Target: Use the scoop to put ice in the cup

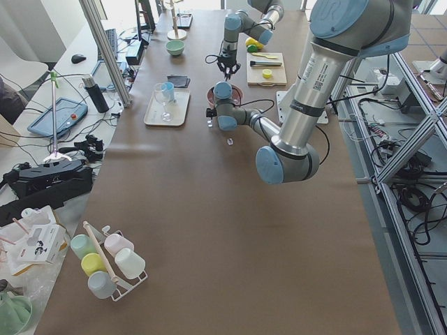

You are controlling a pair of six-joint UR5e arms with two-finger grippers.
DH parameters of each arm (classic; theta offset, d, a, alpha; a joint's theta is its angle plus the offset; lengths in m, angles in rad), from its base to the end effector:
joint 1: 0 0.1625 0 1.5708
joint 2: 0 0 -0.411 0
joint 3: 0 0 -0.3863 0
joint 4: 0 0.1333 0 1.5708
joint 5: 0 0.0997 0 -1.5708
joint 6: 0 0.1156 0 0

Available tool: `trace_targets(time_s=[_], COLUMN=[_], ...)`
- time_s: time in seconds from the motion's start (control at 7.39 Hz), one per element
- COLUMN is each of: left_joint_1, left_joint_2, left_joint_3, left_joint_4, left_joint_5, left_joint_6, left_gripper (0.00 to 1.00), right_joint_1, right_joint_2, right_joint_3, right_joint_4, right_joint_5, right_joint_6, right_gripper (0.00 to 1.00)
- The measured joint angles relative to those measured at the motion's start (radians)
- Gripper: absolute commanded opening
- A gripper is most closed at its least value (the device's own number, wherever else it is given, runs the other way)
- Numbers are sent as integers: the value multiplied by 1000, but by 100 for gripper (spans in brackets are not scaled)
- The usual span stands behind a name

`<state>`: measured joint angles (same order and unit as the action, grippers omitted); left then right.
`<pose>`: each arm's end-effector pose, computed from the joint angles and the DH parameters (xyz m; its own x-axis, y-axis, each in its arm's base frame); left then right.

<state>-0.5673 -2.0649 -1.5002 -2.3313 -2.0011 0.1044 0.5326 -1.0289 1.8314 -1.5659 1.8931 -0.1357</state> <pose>0.5294 -0.4382 0.3129 0.1285 0.9899 -0.0600 -0.3333 0.1001 0.9375 -0.4924 -0.4025 0.2406 0.2013 -0.9722 0.1192 0.6286 0.2216 0.7455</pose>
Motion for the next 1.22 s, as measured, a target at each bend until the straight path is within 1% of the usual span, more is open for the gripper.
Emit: trace_targets(time_s=[0.27, 0.54, 1.22], left_joint_1=[0, 0, 1], left_joint_2=[-5, -7, -6], left_joint_3=[0, 0, -2], left_joint_4=[10, 12, 11], left_joint_5=[-1, -2, -2], left_joint_6=[0, 0, 0], left_gripper=[99, 99, 99], right_joint_1=[23, 49, 129], right_joint_2=[-24, -32, -45], right_joint_3=[-21, -22, -7], right_joint_4=[100, 151, 168], right_joint_5=[57, 107, 196], right_joint_6=[44, 79, 91], right_gripper=[0, 0, 0])
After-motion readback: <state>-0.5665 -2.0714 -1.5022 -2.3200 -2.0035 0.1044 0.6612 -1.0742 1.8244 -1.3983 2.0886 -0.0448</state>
